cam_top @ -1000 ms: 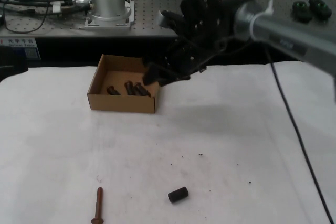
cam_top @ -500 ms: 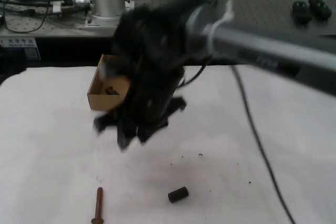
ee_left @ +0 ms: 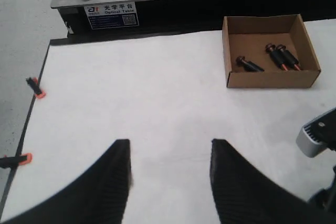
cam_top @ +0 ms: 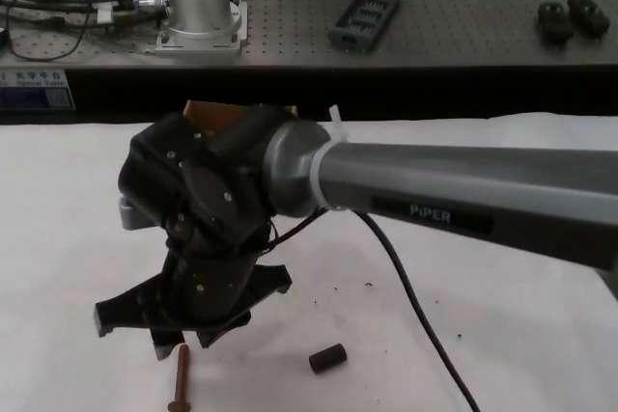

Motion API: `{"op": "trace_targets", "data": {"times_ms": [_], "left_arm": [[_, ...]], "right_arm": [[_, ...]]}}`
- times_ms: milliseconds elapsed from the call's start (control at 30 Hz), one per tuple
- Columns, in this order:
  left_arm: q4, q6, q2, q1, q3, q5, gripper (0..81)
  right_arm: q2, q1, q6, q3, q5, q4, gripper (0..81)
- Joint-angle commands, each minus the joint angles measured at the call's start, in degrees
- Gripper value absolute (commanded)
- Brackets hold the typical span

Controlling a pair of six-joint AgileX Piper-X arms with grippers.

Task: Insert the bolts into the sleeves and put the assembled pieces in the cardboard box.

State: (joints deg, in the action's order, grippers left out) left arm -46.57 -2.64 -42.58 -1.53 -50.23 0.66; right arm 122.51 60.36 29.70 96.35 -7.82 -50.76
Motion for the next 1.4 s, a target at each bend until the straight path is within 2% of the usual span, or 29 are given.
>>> {"op": "trace_targets", "data": {"times_ms": [0,300,400,667,867,1000,1233,1367], "left_arm": [[-4.8,2.6,1.5,-0.2,-0.3,0.8,34.7],[-7.7,6.0,6.0,-0.2,-0.3,-1.4,34.7],[-9.0,7.5,7.7,-0.2,-0.3,-1.4,34.7],[-10.7,7.5,10.0,-0.2,-0.3,-1.4,34.7],[-8.0,10.3,9.9,-0.2,2.8,-10.2,34.7],[-7.3,10.5,9.9,-0.2,5.2,-10.5,34.7],[-7.3,10.4,9.9,-0.2,5.6,-10.5,34.7],[-7.3,10.4,9.9,-0.2,5.6,-10.5,34.7]], "right_arm": [[-0.5,0.5,5.7,-1.4,2.0,1.7,33.0],[-0.4,2.1,10.9,-6.3,4.4,4.4,33.0],[-0.4,2.5,13.3,-7.4,4.1,5.6,30.2],[-0.4,3.1,13.2,-7.5,1.5,9.5,27.7],[-0.4,3.1,13.2,-7.5,0.4,9.9,27.7],[0.0,3.1,14.9,-7.5,0.4,10.2,27.0],[2.8,3.9,16.9,-7.5,-1.4,9.4,16.7],[3.9,4.2,13.8,-7.5,-1.8,7.6,7.3]]}}
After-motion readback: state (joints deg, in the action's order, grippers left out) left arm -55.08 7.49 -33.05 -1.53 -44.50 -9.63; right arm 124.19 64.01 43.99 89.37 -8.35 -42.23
